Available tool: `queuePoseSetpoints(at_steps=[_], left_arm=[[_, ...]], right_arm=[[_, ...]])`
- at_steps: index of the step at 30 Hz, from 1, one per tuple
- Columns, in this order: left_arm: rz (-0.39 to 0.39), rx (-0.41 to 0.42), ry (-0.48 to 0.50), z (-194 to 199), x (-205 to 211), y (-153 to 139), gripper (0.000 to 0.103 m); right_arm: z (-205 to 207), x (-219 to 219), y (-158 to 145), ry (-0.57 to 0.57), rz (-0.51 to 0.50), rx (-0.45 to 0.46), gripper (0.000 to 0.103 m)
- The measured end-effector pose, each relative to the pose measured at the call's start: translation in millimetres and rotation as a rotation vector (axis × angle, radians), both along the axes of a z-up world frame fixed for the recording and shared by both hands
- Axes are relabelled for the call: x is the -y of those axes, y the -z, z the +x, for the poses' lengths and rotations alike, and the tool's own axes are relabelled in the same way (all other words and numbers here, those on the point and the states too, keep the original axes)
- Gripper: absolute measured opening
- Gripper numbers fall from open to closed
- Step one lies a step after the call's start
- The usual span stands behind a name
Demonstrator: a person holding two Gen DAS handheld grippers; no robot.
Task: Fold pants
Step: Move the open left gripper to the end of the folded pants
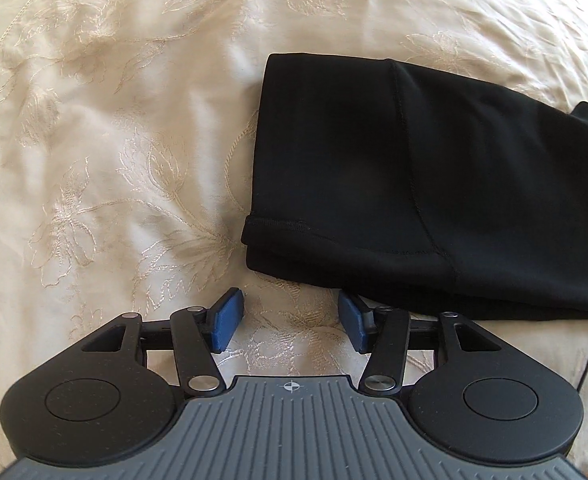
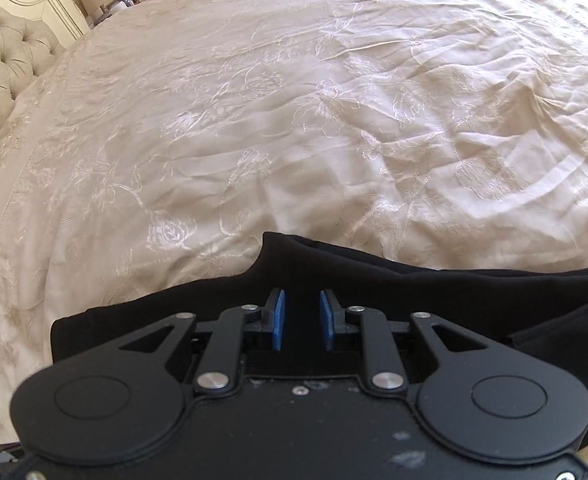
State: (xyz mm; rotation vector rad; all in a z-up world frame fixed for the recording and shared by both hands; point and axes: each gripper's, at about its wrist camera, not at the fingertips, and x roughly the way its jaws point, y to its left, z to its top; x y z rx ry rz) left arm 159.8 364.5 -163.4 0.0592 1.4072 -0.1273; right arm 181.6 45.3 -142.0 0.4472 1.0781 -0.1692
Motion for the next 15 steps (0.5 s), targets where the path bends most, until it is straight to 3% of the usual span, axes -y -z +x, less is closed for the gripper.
queuePoseSetpoints(at_steps=[5, 11, 15], left_arm=[[-0.091, 0.014, -0.021, -5.3, -22.2, -11.5, 0.052], [-0.171, 0.071, -0.142, -4.5, -60.2, -35.3, 0.052], [-0.204, 0.076, -0.175, 8.8, -72.7, -38.3, 0.052]], right_arm=[[6.2, -6.6, 24.7, 0.022, 0.009, -0.09, 0.022], [-34.1, -30.3, 31.6, -0.005, 0.043, -0.126, 0.022], [-62.8, -45.0, 32.2, -0.014, 0.059, -0.142, 0.022]])
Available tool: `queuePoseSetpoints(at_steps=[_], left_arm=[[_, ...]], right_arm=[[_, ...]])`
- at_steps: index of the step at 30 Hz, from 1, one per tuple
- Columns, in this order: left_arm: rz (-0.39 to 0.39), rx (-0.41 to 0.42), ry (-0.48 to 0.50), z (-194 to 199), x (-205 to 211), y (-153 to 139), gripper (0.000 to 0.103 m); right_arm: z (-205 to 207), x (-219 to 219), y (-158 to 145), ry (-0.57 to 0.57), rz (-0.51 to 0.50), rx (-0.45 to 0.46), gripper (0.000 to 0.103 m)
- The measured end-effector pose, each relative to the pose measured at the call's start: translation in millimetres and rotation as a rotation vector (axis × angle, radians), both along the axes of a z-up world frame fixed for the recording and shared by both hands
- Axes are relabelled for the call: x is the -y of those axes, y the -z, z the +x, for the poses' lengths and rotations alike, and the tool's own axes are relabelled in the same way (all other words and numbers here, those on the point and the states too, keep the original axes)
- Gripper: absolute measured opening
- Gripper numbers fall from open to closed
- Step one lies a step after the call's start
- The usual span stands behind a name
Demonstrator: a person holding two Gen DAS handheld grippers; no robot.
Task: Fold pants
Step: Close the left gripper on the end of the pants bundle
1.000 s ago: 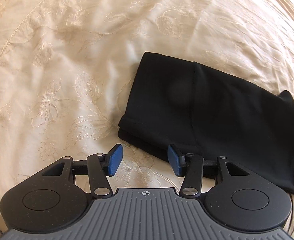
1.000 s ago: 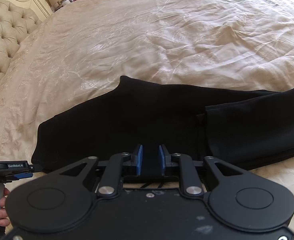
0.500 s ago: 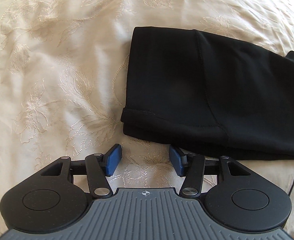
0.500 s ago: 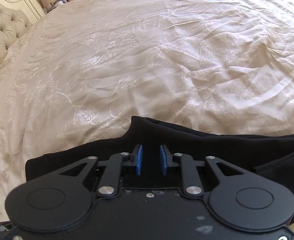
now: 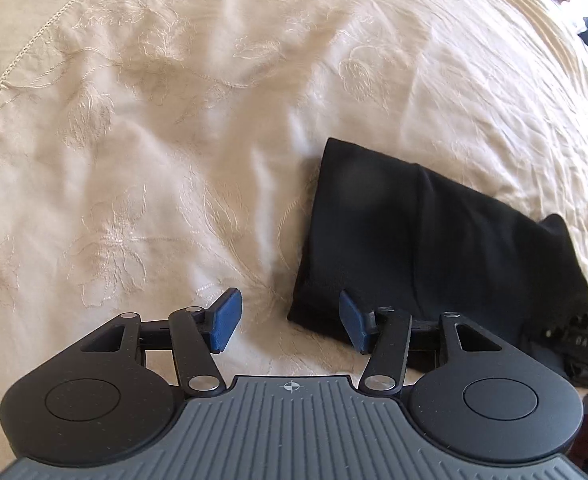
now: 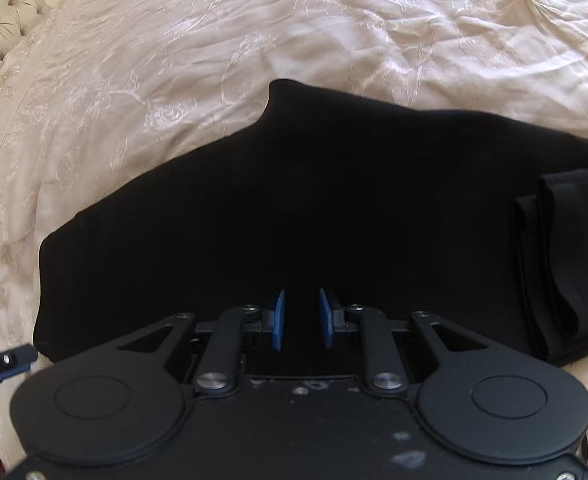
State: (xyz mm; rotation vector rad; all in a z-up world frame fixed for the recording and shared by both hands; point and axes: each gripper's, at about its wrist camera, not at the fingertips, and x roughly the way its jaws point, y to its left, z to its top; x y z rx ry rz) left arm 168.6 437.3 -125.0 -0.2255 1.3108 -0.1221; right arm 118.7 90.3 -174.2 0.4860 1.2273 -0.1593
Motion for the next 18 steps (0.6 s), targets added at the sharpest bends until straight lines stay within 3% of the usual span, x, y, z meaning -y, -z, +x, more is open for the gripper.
queuePoseSetpoints(at_steps=[4, 7, 9, 12, 14, 18], left_arm=[[-0.02, -0.028, 0.032, 18.0, 0.8, 10.7, 0.054], [-0.065, -0.128, 0.106, 30.9, 14.7, 29.1, 0.062], [-0.103, -0.182, 0.141, 32.8, 20.8, 47.5, 0.075], [-0.14, -0.205, 0.154, 32.1, 23.1, 52.8, 0.089], [-0.16, -0.225, 0.157, 34.9, 26.6, 57.5, 0.095], [-0.148, -0.234, 0.213, 35.8, 40.2, 59.5, 0.096]], right_arm=[[-13.0, -9.9, -1.1, 0.004, -0.003, -0.005, 0.022], [-13.6, -11.5, -1.8, 0.012, -0.004, -0.012, 0.022], [-12.8, -12.7, -2.1, 0.011, -0.005, -0.017, 0.022], [-13.7, -15.8, -2.6, 0.003, -0.012, -0.02, 0.022], [-13.7, -17.8, -2.6, 0.003, -0.015, -0.02, 0.022], [-8.4, -14.7, -0.3, 0.012, -0.01, -0.022, 0.022]])
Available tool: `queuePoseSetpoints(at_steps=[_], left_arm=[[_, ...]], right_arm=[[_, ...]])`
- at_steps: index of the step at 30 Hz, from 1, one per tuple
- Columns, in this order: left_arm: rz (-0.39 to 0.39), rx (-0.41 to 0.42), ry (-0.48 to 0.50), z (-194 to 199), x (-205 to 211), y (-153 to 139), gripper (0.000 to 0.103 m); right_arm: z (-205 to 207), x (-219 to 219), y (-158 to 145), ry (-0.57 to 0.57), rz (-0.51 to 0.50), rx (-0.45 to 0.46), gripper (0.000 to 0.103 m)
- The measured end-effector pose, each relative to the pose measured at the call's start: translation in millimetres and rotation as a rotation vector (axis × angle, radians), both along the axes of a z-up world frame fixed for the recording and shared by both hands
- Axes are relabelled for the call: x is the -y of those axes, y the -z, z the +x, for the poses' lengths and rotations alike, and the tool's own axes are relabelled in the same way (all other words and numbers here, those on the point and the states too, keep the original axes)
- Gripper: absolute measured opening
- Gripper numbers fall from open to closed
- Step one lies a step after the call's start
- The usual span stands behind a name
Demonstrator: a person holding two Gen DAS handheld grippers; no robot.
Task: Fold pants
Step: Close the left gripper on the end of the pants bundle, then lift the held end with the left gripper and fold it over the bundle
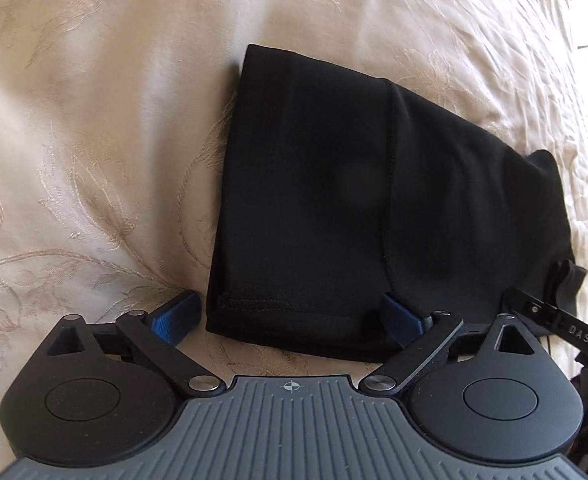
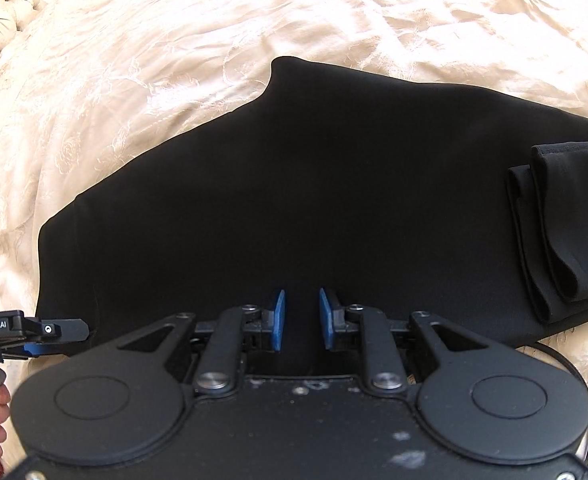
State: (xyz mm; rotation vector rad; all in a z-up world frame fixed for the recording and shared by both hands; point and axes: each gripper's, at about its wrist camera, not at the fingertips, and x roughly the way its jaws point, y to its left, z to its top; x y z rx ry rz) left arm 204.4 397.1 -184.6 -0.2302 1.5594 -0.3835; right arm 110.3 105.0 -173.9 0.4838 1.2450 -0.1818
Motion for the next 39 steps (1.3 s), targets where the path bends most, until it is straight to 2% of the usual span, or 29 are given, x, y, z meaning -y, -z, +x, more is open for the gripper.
queuePoseSetpoints(at_steps=[1, 4, 6, 8, 12, 17, 20, 23, 25, 27, 29, 32, 33, 34, 35, 36, 39], left_arm=[[0.003, 0.013, 0.0, -1.6, 2.4, -1.9, 0.094], [0.04, 0.062, -0.024, -8.8, 9.3, -11.0, 0.075], [0.034, 0.086, -0.054, -14.5, 8.9, -17.6, 0.054], [0.007, 0.099, -0.1, -19.9, 5.0, -24.6, 0.041], [-0.017, 0.139, -0.155, -29.3, -0.9, -37.6, 0.037], [0.026, 0.207, -0.134, -34.1, 11.5, -46.0, 0.035], [0.062, 0.155, -0.18, -27.0, 17.4, -32.1, 0.039], [0.056, 0.114, -0.227, -26.7, 9.9, -18.0, 0.056], [0.047, 0.126, -0.237, -28.6, 10.6, -17.3, 0.064], [0.045, 0.133, -0.234, -32.1, 16.6, -17.3, 0.078], [0.056, 0.141, -0.215, -34.1, 23.9, -14.9, 0.085], [0.087, 0.133, -0.221, -27.4, 31.6, -9.4, 0.087], [0.088, 0.132, -0.244, -24.1, 31.5, -10.0, 0.081], [0.087, 0.146, -0.265, -21.8, 30.6, -13.2, 0.071], [0.081, 0.16, -0.273, -18.7, 31.0, -17.1, 0.049], [0.062, 0.166, -0.272, -15.4, 31.7, -20.5, 0.034], [0.053, 0.222, -0.258, -13.4, 32.6, -37.8, 0.033]], right_arm=[[0.7, 0.0, 0.2, 0.001, 0.001, -0.001, 0.022], [0.6, 1.6, 0.5, 0.003, 0.007, -0.006, 0.022], [-0.4, 2.5, 0.3, 0.002, 0.013, -0.009, 0.022], [-2.2, 1.7, 0.0, -0.006, 0.013, -0.013, 0.022], [-3.1, -2.8, 1.7, -0.026, 0.008, -0.018, 0.022], [0.2, -4.3, 1.8, -0.031, 0.009, -0.021, 0.022], [-0.5, -3.7, 10.5, -0.029, 0.017, -0.02, 0.022], [0.5, -0.4, 14.2, -0.027, 0.02, -0.026, 0.022], [3.0, 0.1, 15.9, -0.032, 0.016, -0.031, 0.022], [4.7, -1.5, 16.0, -0.037, 0.01, -0.033, 0.022], [5.9, -2.3, 16.3, -0.041, 0.005, -0.033, 0.022], [4.1, -9.7, 15.8, -0.039, 0.002, -0.029, 0.022], [2.0, -10.5, 15.0, -0.039, 0.002, -0.028, 0.022], [0.7, -11.3, 14.4, -0.039, 0.002, -0.027, 0.022], [-0.5, -11.4, 13.5, -0.04, 0.003, -0.026, 0.022], [-1.9, -11.6, 13.2, -0.042, 0.003, -0.024, 0.022], [-7.0, -12.7, 12.0, -0.043, 0.002, -0.016, 0.022]])
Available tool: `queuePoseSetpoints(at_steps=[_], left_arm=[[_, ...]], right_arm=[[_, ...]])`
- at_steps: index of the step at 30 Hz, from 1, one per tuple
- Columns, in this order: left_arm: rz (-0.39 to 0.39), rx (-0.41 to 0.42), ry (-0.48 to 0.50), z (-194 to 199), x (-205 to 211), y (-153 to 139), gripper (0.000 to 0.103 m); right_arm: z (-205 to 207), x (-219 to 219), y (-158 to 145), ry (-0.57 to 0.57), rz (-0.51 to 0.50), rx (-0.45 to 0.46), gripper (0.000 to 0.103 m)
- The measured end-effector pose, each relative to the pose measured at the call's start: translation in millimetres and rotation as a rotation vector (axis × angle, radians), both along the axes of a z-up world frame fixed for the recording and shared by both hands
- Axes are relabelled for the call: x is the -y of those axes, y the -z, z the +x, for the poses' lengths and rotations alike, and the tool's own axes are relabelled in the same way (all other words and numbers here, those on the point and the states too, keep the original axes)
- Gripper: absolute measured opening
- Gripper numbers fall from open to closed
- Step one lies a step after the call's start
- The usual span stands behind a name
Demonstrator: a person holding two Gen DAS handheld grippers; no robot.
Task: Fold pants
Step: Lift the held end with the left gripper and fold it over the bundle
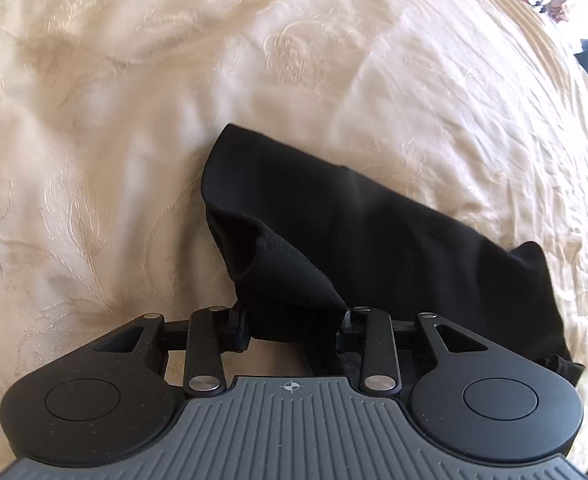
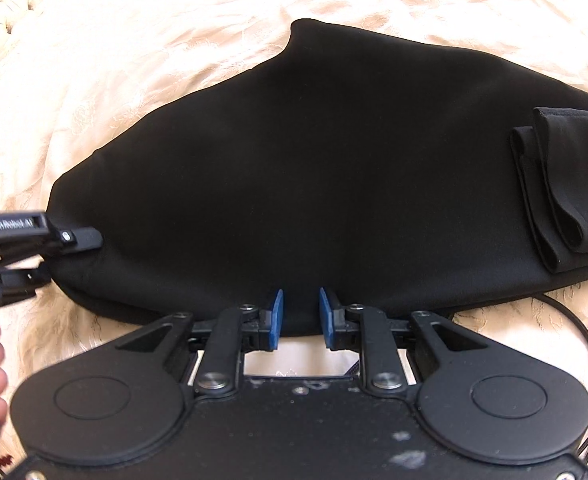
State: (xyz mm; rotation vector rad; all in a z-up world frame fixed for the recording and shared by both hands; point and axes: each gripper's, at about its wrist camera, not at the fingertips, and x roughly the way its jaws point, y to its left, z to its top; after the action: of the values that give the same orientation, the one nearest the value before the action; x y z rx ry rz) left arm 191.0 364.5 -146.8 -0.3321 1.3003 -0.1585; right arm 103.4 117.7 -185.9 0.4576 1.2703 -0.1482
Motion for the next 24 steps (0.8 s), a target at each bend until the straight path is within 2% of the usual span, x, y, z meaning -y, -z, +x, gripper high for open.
queuePoseSetpoints(at_steps=[8, 15, 18, 21, 24], left_arm=[[0.064, 0.21, 0.168, -25.2, 42.0, -53.2, 0.032], [0.15, 0.4, 0.297, -63.4, 100.7, -91.5, 0.031], [0.188, 0.483, 0.326, -80.6, 130.7, -114.6, 0.031], [0.202, 0.561, 0.355, -94.1, 164.9, -141.0, 0.031], [0.211, 0.631, 0.411, -106.7, 211.7, -158.7, 0.031]], right_arm=[[0.9, -3.9, 10.8, -0.076, -0.011, -0.006, 0.022], [9.4, 10.9, 20.7, -0.168, 0.049, 0.013, 0.02], [6.3, 26.7, 12.5, -0.191, 0.132, 0.046, 0.021], [-8.5, 63.2, -4.6, -0.117, 0.248, 0.095, 0.022], [-29.9, 108.2, -20.8, -0.07, 0.293, 0.14, 0.024]])
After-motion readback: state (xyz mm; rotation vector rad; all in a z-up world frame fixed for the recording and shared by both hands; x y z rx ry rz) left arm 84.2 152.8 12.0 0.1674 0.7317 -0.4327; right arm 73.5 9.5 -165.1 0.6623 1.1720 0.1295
